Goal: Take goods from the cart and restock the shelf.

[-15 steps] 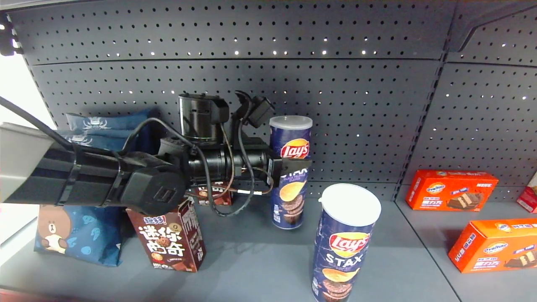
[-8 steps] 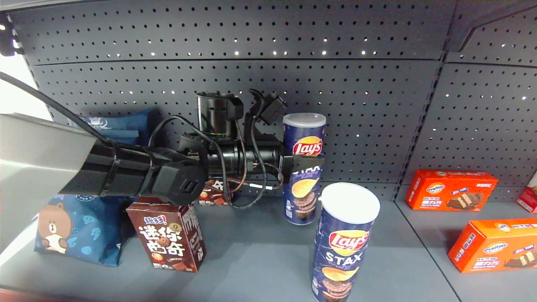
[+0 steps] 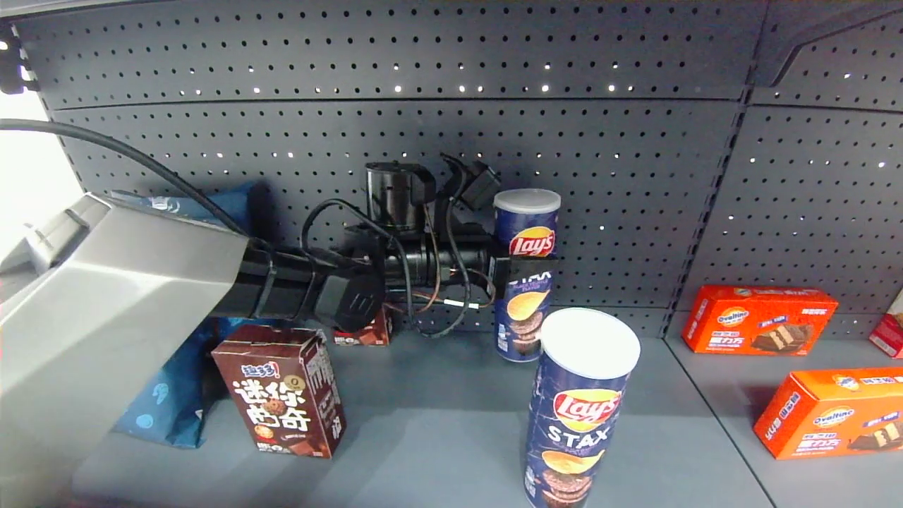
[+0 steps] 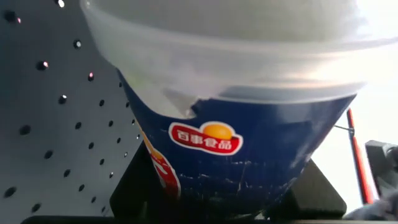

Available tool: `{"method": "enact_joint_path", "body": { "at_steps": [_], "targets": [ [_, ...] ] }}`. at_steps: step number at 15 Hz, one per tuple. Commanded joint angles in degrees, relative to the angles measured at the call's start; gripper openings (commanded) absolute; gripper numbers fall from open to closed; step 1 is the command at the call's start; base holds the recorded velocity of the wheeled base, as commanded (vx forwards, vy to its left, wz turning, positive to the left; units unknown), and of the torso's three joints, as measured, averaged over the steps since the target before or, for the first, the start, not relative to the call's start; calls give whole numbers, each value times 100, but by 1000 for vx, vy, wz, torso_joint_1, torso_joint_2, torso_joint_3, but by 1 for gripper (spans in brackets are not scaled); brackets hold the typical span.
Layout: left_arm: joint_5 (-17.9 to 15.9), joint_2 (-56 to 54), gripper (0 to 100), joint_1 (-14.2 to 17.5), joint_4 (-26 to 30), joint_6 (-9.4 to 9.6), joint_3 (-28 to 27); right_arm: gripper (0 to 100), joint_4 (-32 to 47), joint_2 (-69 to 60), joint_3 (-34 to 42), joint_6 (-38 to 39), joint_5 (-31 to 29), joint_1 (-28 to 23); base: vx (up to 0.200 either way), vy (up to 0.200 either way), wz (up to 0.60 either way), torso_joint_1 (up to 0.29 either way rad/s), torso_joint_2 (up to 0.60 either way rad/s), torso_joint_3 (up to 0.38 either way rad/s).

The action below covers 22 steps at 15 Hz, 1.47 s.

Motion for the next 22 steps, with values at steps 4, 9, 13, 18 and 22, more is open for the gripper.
{"method": "enact_joint_path", "body": {
  "at_steps": [4, 9, 13, 18, 22],
  "targets": [
    [-4, 413, 0, 24, -73, 293, -35, 100, -1, 7, -3, -14, 0, 4, 0, 0, 0, 0, 0, 0],
    [4, 518, 0, 33, -82, 293, -17, 100, -1, 7, -3, -14, 0, 4, 0, 0, 0, 0, 0, 0],
    [13, 571, 0, 51, -117, 337, -26, 100, -1, 7, -3, -14, 0, 4, 0, 0, 0, 0, 0, 0],
    [22, 641, 0, 51, -117, 504, -17, 100, -1, 7, -3, -6, 0, 4, 0, 0, 0, 0, 0, 0],
    [39, 641, 0, 51, -117, 504, -35, 100, -1, 7, -3, -14, 0, 4, 0, 0, 0, 0, 0, 0]
  ]
}}
